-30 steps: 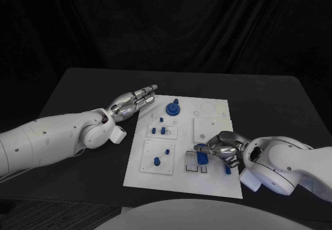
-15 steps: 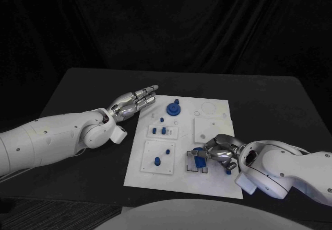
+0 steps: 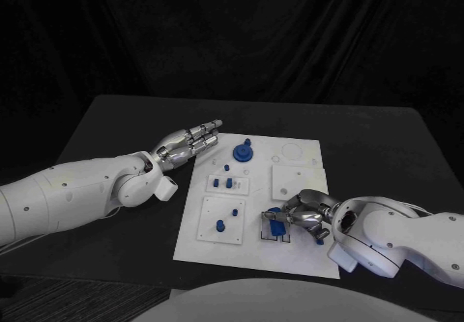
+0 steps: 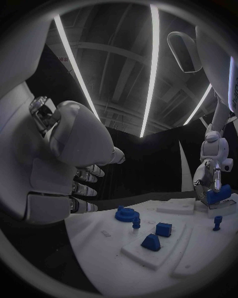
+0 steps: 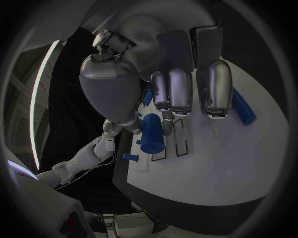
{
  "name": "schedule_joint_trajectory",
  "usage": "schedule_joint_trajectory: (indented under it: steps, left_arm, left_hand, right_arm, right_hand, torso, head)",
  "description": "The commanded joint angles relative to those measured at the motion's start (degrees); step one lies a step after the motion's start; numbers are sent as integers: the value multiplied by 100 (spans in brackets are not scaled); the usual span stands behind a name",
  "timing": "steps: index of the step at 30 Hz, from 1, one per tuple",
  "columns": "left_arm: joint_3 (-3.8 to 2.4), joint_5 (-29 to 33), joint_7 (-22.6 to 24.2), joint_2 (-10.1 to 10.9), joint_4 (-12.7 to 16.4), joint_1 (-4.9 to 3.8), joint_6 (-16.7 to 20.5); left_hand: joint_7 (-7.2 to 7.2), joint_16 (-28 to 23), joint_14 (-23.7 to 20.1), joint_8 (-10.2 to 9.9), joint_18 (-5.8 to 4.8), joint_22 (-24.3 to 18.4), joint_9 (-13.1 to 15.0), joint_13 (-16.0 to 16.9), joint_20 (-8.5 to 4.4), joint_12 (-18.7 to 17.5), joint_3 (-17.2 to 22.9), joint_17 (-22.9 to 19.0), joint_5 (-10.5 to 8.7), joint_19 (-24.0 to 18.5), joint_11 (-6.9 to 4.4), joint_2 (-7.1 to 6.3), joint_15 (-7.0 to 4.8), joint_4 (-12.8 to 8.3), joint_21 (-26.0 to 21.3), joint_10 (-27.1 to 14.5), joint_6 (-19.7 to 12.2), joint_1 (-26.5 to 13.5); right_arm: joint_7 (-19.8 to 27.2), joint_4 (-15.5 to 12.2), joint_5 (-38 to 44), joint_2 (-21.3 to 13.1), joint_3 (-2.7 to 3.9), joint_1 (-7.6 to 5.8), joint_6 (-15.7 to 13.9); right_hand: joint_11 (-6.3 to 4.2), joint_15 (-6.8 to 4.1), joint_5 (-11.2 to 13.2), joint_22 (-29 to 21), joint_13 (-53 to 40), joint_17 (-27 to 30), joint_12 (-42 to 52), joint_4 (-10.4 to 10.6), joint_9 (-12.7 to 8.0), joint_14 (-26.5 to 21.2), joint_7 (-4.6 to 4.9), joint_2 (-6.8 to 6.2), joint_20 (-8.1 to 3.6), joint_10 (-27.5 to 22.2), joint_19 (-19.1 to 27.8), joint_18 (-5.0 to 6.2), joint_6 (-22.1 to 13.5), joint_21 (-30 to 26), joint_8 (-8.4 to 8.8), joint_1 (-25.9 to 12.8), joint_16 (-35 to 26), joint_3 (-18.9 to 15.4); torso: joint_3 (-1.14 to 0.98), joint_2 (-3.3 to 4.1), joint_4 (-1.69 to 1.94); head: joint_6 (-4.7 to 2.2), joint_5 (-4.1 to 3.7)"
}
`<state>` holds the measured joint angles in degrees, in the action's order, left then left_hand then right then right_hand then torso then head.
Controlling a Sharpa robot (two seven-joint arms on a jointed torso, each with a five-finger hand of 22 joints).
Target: Assemble the parts on the task board
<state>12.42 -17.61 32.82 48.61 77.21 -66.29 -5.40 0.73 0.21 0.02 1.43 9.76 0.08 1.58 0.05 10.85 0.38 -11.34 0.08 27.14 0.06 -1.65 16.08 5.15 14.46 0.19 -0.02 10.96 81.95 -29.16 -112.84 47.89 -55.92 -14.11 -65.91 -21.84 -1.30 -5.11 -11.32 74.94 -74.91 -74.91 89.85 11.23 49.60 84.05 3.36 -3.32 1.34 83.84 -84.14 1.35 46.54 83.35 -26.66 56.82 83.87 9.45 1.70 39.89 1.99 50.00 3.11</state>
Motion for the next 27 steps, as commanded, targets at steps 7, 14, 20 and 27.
schedule_joint_trajectory:
  steps: [7,14,20,27]
  left_arm:
    - [-6,5,49,-10,5,7,-89]
    - [-6,5,40,-12,1,7,-99]
    - [-6,5,25,-14,-6,8,-114]
    - [-6,5,6,-16,-20,10,-135]
  left_hand:
    - [-3,-21,-2,39,28,-8,8,-5,54,-38,44,-8,39,-6,58,-14,51,1,-19,2,38,54]
    - [-3,-21,-2,39,28,-8,8,-5,54,-38,44,-8,39,-6,58,-14,51,1,-19,2,38,54]
    - [-3,-21,-2,39,28,-8,8,-5,54,-38,44,-8,39,-6,58,-14,51,1,-19,2,38,54]
    - [5,-21,-2,40,23,-8,9,-5,66,-38,51,-8,44,-6,62,-11,67,-3,-19,2,46,54]
  right_arm:
    - [-215,60,56,55,-8,45,352]
    - [-228,84,56,78,-8,50,395]
    - [-203,94,56,79,-9,55,400]
    - [-163,97,56,79,-9,59,431]
  right_hand:
    - [41,53,460,1234,-1509,-7,15,176,-72,335,6,25,42,616,-232,67,-120,-97,-107,-119,-16,-286]
    - [47,58,553,1220,-1509,0,15,240,-93,334,13,34,45,616,-211,78,-165,-143,-131,-141,-18,-378]
    - [63,73,697,1205,-1509,33,15,388,-127,322,31,20,57,616,-190,89,-260,-194,-183,-204,-33,-619]
    - [76,83,753,1199,-1509,43,15,425,-149,316,44,-24,66,616,-181,94,-336,-218,-218,-151,-37,-780]
  torso:
    - [-1,4,-1]
    - [-6,4,-4]
    - [-3,0,-7]
    - [-1,-2,-7]
  head:
    - [0,12]
    - [0,14]
    - [0,21]
    - [0,16]
